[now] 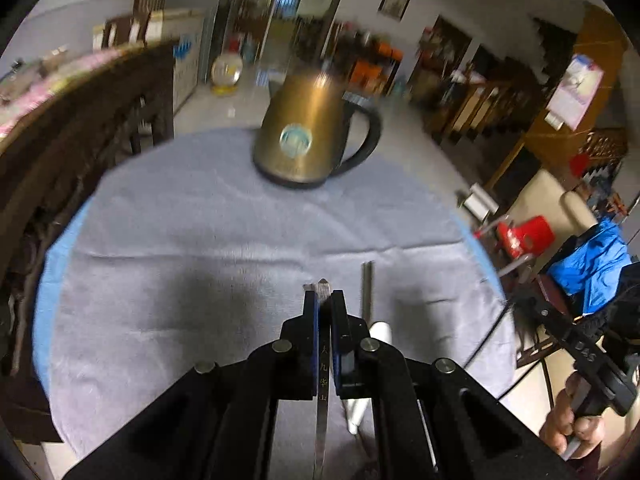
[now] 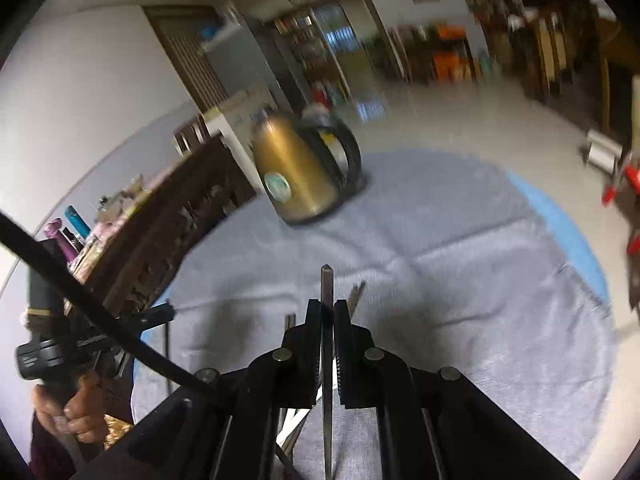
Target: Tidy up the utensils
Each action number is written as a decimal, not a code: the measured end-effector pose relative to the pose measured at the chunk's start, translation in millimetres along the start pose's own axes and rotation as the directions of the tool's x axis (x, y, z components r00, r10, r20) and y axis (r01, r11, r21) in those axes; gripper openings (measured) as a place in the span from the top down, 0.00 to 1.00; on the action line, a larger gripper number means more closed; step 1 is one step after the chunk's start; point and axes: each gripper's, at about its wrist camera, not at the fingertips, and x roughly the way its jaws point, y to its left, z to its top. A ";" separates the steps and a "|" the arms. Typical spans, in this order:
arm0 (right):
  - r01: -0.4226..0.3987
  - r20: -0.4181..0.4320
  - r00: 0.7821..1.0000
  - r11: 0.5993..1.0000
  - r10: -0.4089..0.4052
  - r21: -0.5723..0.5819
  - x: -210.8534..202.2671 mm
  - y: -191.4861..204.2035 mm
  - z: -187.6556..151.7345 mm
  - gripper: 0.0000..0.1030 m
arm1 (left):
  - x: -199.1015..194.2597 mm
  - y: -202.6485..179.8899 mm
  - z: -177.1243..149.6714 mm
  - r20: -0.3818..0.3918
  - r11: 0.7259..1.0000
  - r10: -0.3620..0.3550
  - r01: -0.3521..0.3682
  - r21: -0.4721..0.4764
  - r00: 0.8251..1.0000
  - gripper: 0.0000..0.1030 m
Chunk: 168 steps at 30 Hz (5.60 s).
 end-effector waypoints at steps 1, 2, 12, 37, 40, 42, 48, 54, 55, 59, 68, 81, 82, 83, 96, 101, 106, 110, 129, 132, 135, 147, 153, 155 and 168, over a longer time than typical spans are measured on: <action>0.003 0.032 0.999 1.000 -0.003 -0.006 -11.5 4.0 -2.9 0.94 | -8.5 -2.8 -2.5 0.018 1.000 -0.007 0.007 0.000 1.000 0.95; 0.003 0.060 0.998 1.000 -0.003 -0.012 -20.7 7.9 -5.8 0.94 | -24.4 -7.7 -7.9 0.053 1.000 -0.016 0.016 0.003 0.998 0.95; 0.053 0.319 0.948 0.994 -0.018 -0.101 -127.4 52.9 -35.0 0.94 | -116.4 -63.3 -31.6 0.322 0.995 -0.070 0.044 0.086 0.944 0.94; -0.037 0.255 0.964 0.984 0.082 -0.176 -168.8 96.6 -81.1 0.94 | -68.1 -54.6 -68.4 0.451 0.998 -0.018 0.039 -0.039 0.892 0.94; -0.029 0.206 0.977 0.986 0.062 -0.163 -154.9 90.9 -92.2 0.94 | -65.5 -49.0 -78.2 0.422 0.998 -0.027 0.045 -0.032 0.906 0.94; -0.020 0.186 0.981 0.986 0.051 -0.164 -150.7 90.6 -98.7 0.94 | -64.8 -46.8 -84.7 0.401 0.998 -0.036 0.052 -0.029 0.915 0.94; -0.073 0.106 0.991 0.990 0.086 -0.123 -142.6 82.4 -104.0 0.87 | -79.2 -31.8 -95.1 0.369 0.994 -0.092 0.108 -0.024 0.925 0.74; -0.190 0.176 0.965 0.980 0.196 -0.054 -165.7 61.4 -100.5 0.72 | -103.1 -3.0 -100.1 0.424 0.998 -0.021 0.042 -0.041 0.906 0.42; -0.194 0.194 0.961 0.980 0.198 -0.040 -168.7 57.2 -98.2 0.72 | -100.1 4.3 -99.6 0.410 0.998 -0.002 0.025 -0.051 0.912 0.42; -0.209 0.251 0.951 0.972 0.178 0.103 -172.4 19.8 -90.2 0.71 | -68.2 32.3 -96.0 0.296 0.994 0.053 -0.022 -0.106 0.954 0.42; -0.225 0.027 0.973 0.907 0.231 0.356 -82.0 -66.7 -83.0 0.69 | 25.3 43.4 -96.9 0.042 0.993 0.104 -0.102 -0.055 0.994 0.42; -0.222 -0.278 0.882 0.856 0.380 0.466 110.9 -75.6 -81.3 0.69 | 110.0 5.1 -55.5 -0.095 0.986 0.018 -0.002 0.170 0.995 0.50; -0.215 -0.290 0.880 0.859 0.377 0.464 118.8 -75.3 -80.6 0.69 | 114.8 3.5 -52.5 -0.105 0.983 0.009 0.010 0.183 0.994 0.52; -0.206 -0.303 0.877 0.862 0.372 0.463 127.7 -73.4 -79.0 0.69 | 120.2 1.5 -49.9 -0.117 0.980 -0.004 0.027 0.195 0.993 0.54; -0.092 -0.348 0.915 0.947 0.202 0.306 153.4 -60.8 -69.3 0.96 | 179.3 -37.2 -36.2 -0.210 0.937 -0.028 0.099 0.334 0.977 0.55; -0.110 -0.283 0.939 0.949 0.197 0.295 130.0 -74.5 -69.5 0.96 | 201.1 -44.7 -38.7 -0.252 0.928 -0.029 0.120 0.353 0.967 0.62; -0.117 -0.265 0.942 0.943 0.205 0.313 114.4 -87.1 -71.9 0.96 | 208.5 -49.5 -44.3 -0.282 0.919 -0.035 0.142 0.368 0.959 0.92; -0.121 -0.258 0.943 0.936 0.212 0.330 113.0 -87.5 -74.4 0.96 | 204.3 -45.1 -46.2 -0.273 0.927 -0.021 0.120 0.354 0.962 0.94; -0.071 0.034 0.997 0.969 0.065 0.238 -5.4 -67.1 -88.9 0.97 | 49.4 31.2 -65.3 0.078 0.998 0.040 -0.036 -0.048 0.996 0.95; -0.058 0.128 0.991 0.976 0.031 0.208 -37.7 -55.8 -97.1 0.97 | 11.4 29.4 -79.6 0.179 0.995 0.062 -0.046 -0.092 0.982 0.95; -0.046 0.197 0.980 0.983 0.010 0.178 -63.5 -44.9 -102.0 0.97 | -22.2 16.8 -90.8 0.270 0.992 0.090 -0.062 -0.109 0.959 0.95; -0.033 0.454 0.891 0.997 -0.005 0.075 -147.9 12.0 -134.4 0.97 | -75.0 -45.2 -131.3 0.573 0.997 0.080 -0.055 -0.061 0.816 0.94; 0.015 0.506 0.863 0.999 0.005 -0.035 -147.0 51.4 -148.3 0.96 | -61.6 -52.9 -143.5 0.599 0.996 0.088 -0.068 -0.057 0.796 0.95; 0.049 0.519 0.855 0.995 0.003 -0.087 -141.1 62.9 -155.2 0.96 | -57.4 -52.0 -144.1 0.603 0.995 0.099 -0.076 -0.065 0.792 0.95; 0.117 0.457 0.889 0.977 -0.023 -0.178 -108.0 73.6 -176.9 0.97 | -39.6 -62.8 -159.3 0.615 0.986 0.153 -0.158 -0.047 0.774 0.95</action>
